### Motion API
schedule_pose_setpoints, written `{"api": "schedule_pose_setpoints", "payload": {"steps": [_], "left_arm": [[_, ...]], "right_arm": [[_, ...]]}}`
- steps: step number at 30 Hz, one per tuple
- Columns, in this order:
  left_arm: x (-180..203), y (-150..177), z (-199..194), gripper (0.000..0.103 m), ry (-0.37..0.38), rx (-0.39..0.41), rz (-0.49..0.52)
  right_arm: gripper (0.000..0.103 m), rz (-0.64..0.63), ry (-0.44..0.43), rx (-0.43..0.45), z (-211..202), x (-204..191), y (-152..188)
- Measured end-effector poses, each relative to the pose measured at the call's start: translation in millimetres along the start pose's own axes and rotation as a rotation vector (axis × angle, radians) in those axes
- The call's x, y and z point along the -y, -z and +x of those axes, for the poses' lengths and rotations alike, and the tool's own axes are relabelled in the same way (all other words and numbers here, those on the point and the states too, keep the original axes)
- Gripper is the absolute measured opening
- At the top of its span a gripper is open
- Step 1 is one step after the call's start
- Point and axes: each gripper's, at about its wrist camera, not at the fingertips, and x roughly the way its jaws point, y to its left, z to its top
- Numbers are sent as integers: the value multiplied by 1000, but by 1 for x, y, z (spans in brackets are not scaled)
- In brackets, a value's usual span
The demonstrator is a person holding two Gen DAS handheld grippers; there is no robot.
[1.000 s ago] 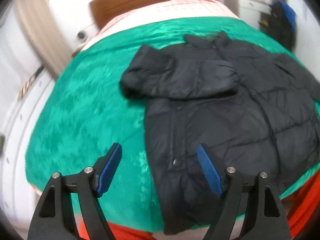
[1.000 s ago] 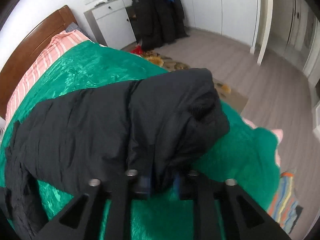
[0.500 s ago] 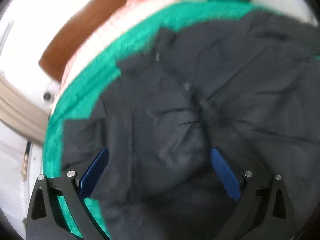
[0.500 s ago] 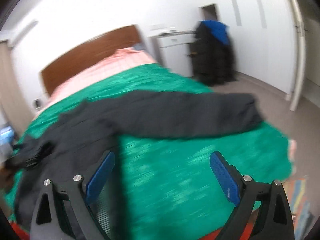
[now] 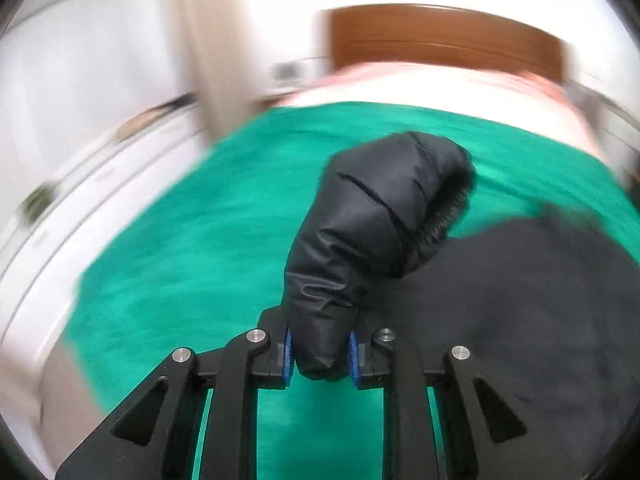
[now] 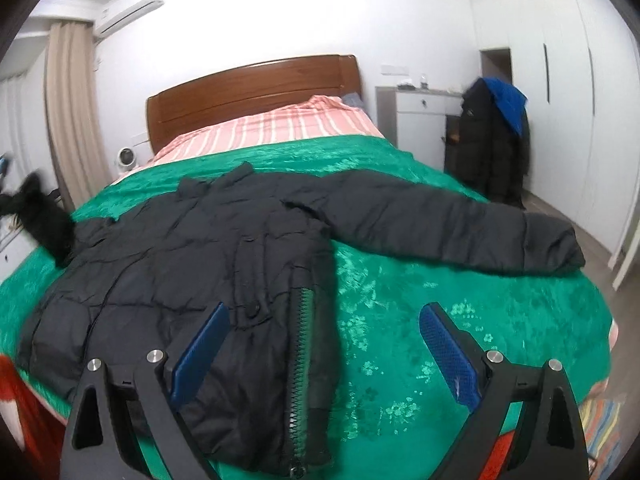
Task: Fold large clothes
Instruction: 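Grasp a sleeve cuff of the jacket with the left gripper, then lay the sleeve across the jacket body with the left gripper, release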
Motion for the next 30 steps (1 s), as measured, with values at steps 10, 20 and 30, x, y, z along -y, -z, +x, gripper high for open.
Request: {"api": "schedule_pose_setpoints", "payload": {"steps": [10,20,30], "left_arm": [[-73,79,118,31,-147,-304,-167],[-78,102,32,91,-20,-141,-219],[-8,110,-43,101,224,-48,-70]], "right_arm": [[95,-43,25,-62,13,-9,7],[95,-66,42,-62,12,-11,14],[95,-49,33,-77,11,-8,14]]}}
